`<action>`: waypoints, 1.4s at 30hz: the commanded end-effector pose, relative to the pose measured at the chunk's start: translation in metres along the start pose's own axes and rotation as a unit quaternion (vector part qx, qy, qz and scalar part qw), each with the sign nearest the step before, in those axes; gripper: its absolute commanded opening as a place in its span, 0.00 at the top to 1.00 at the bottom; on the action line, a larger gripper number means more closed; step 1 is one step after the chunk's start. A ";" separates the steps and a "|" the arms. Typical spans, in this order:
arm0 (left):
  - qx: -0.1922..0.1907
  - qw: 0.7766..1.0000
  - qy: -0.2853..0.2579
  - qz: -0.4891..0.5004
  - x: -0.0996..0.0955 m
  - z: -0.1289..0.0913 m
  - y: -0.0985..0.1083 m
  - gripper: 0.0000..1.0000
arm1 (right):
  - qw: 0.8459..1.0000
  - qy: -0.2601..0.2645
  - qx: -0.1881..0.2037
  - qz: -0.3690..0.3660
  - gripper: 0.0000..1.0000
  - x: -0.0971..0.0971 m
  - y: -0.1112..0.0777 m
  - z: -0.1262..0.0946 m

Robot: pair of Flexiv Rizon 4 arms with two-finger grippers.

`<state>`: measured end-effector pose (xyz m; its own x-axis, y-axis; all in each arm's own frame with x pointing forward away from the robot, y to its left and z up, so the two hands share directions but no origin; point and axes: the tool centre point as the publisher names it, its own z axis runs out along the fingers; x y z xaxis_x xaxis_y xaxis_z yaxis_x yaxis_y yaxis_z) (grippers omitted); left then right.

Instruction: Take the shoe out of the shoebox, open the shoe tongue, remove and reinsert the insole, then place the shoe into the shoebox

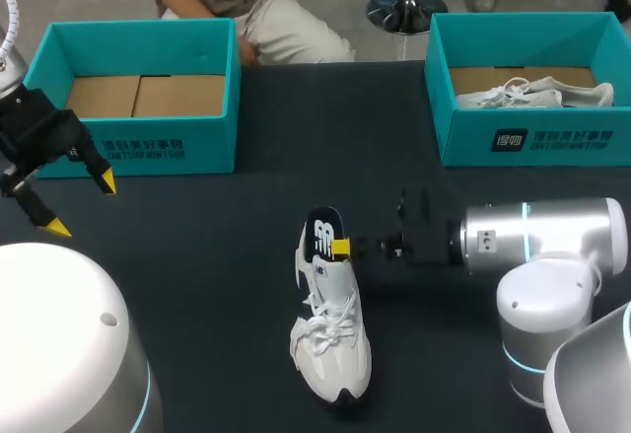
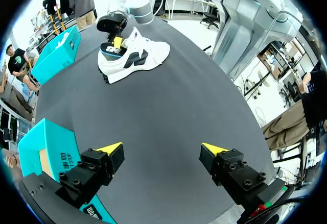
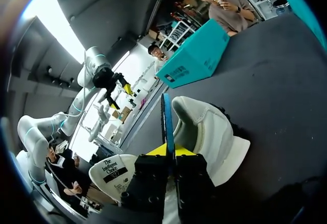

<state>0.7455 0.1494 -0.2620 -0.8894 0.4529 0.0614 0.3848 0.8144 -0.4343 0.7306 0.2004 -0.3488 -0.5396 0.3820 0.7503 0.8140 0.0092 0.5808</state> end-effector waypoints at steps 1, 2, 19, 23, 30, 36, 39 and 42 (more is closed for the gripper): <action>-0.001 1.000 0.000 0.000 0.001 0.000 0.000 0.00 | 1.000 -0.003 0.008 -0.001 0.84 0.000 0.008 0.001; -0.001 1.000 0.000 0.000 0.001 0.000 0.000 0.00 | 1.000 -0.003 0.008 -0.001 0.81 0.000 0.009 0.001; -0.001 1.000 0.000 0.000 0.001 0.000 0.000 0.00 | 1.000 -0.006 0.009 -0.011 0.72 -0.002 0.022 -0.002; -0.001 1.000 0.000 0.000 0.001 0.000 0.000 0.00 | 1.000 -0.006 0.010 -0.014 0.83 -0.003 0.025 -0.003; -0.001 1.000 0.000 0.000 0.001 0.000 0.000 0.00 | 1.000 -0.006 0.011 -0.015 1.00 -0.004 0.025 -0.003; -0.001 1.000 0.000 0.000 0.001 0.000 0.000 0.00 | 1.000 -0.007 0.010 -0.011 1.00 -0.003 0.018 -0.003; -0.001 1.000 0.000 0.000 0.001 0.000 0.000 0.00 | 1.000 -0.006 0.011 -0.006 1.00 -0.002 0.011 -0.002; -0.001 1.000 0.000 0.000 0.001 0.000 0.000 0.00 | 1.000 -0.005 0.012 0.000 1.00 -0.001 0.003 -0.001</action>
<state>0.7455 0.1494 -0.2620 -0.8894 0.4529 0.0614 0.3848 0.8145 -0.4343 0.7396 0.1969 -0.3452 -0.5406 0.3842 0.7485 0.8195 0.0392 0.5717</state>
